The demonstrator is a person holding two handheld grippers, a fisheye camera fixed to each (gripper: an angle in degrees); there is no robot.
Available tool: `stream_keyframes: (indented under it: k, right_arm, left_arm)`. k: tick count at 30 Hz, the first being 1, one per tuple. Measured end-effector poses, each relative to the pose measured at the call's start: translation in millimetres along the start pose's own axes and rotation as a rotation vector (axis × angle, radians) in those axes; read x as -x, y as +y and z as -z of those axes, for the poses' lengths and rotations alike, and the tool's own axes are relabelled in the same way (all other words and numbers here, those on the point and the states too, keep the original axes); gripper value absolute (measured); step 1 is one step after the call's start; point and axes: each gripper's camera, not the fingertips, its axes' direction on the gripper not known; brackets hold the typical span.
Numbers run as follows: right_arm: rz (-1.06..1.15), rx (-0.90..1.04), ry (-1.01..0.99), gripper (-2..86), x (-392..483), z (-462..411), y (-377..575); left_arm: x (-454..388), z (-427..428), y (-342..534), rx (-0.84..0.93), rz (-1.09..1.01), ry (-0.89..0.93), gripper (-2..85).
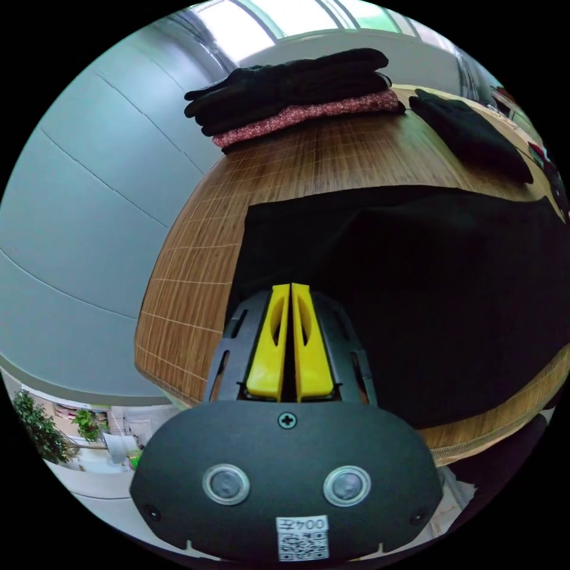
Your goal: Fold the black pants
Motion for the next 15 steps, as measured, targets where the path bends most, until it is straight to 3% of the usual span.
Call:
stream_keyframes:
  k: [9,15]
  right_arm:
    - [-0.001,0.0,-0.006,-0.8,5.9,-2.6,2.5]
    - [0.0,0.001,-0.008,-0.8,9.6,-4.0,4.7]
  left_arm:
    - [29.5,34.9,-1.7,-0.105,0.111,0.073,2.6]
    - [32.2,32.2,0.7,-0.058,0.058,0.016,11.5]
